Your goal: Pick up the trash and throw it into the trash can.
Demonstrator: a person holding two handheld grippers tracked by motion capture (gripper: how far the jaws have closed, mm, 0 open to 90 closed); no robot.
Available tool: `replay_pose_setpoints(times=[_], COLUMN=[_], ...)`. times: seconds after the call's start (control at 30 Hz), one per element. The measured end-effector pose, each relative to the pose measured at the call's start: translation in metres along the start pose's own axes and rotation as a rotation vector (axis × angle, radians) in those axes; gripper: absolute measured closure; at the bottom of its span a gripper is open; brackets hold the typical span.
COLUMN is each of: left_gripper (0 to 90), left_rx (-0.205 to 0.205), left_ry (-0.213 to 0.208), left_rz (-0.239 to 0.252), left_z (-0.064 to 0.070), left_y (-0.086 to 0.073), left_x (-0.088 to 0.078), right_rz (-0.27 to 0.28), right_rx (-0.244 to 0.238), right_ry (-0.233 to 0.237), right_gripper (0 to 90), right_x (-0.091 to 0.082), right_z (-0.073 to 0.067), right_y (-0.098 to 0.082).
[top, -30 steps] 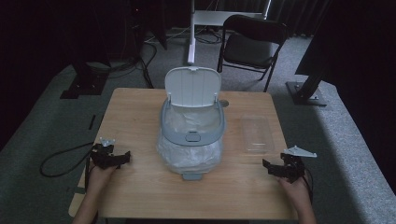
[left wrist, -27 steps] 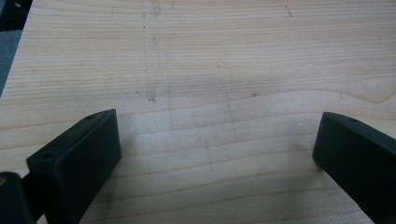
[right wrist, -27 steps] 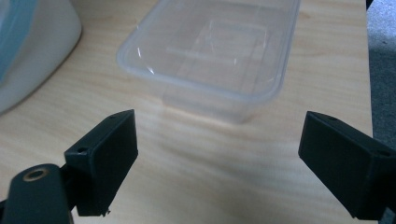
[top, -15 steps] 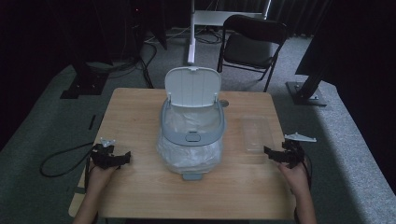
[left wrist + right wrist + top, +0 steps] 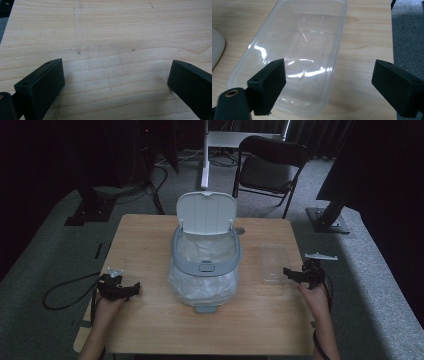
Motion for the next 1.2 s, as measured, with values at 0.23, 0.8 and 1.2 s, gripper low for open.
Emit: replay_pose_setpoints(times=[0.23,0.8,1.2], left_gripper=[1.8,1.8,1.8], left_rx=[0.000,-0.003,0.001], left_ry=[0.000,0.002,0.000], left_rz=[0.002,0.003,0.001], left_z=[0.000,0.001,0.002], left_y=[0.000,0.000,-0.001], left_x=[0.000,-0.001,-0.001], right_rz=[-0.012,-0.072,-0.102], right_rx=[0.037,0.123,0.220], right_ry=[0.013,0.073,0.148], right_gripper=[13.3,19.0,62.8], right_x=[0.014,0.038,0.040], right_z=[0.005,0.005,0.007], right_y=[0.007,0.008,0.013])
Point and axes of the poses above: each handheld gripper's, and its own axes: x roughly forward along the jaws, y roughly out of its top, z roughly to its right, the point moved 9 cm from there along x, roughly forward along the jaws, and after that the axes turned 12 degrees about z, right-handed, at the moved point
